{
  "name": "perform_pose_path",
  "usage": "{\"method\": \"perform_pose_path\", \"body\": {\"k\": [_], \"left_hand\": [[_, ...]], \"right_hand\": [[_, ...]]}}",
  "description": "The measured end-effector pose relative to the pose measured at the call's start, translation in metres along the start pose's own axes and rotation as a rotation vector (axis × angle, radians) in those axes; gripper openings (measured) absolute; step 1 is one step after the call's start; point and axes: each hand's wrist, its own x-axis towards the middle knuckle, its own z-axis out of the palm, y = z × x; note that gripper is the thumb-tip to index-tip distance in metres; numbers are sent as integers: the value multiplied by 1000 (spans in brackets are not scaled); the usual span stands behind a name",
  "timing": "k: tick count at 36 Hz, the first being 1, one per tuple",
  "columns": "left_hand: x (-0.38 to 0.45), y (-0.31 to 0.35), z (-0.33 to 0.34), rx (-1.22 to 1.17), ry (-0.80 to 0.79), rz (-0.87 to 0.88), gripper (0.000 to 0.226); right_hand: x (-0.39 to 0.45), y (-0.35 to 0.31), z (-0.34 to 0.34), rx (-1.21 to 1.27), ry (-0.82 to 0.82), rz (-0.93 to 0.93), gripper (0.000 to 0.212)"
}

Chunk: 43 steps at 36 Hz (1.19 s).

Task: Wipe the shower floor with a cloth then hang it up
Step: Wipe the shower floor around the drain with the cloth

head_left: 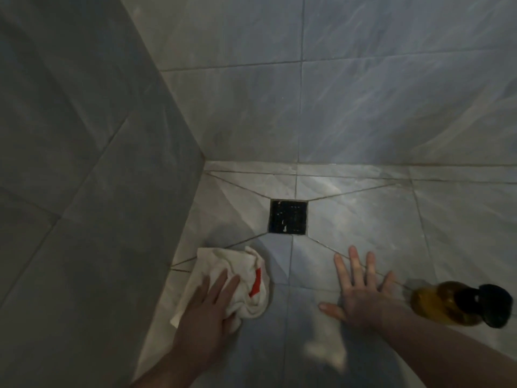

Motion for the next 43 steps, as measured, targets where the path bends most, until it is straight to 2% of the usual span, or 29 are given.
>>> {"method": "perform_pose_path", "body": {"k": [7, 13, 18, 28, 30, 32, 34, 36, 38, 40, 43], "left_hand": [[65, -20, -23, 48, -24, -88, 72], [99, -6, -27, 23, -81, -224, 70], [79, 12, -30, 6, -97, -270, 69], [5, 77, -39, -56, -213, -207, 72], [-1, 89, -40, -108, -233, -173, 72], [-3, 102, -48, -183, -228, -151, 62], [-3, 116, -56, -250, -252, -143, 54], [-1, 125, -59, -402, -292, -179, 56], [-1, 131, -59, -738, -335, -241, 58], [0, 131, -57, -1001, -303, -235, 52], [6, 117, -60, -981, -100, -207, 30]], "right_hand": [[3, -4, 1, 6, 7, 2, 109], [-1, -6, -3, 18, -8, 23, 107], [-1, -5, -1, 17, 27, 31, 106], [-14, 2, 6, 30, 207, -81, 104], [-15, 11, 7, 75, 275, -129, 93], [-23, 22, 5, 151, 385, -234, 73], [-35, 29, 4, 221, 481, -344, 63], [-50, 29, 6, 224, 546, -409, 60], [-62, 25, 9, 182, 582, -505, 60], [-71, 11, 12, 179, 556, -594, 62], [-72, -22, 29, 172, 546, -626, 73]]}}
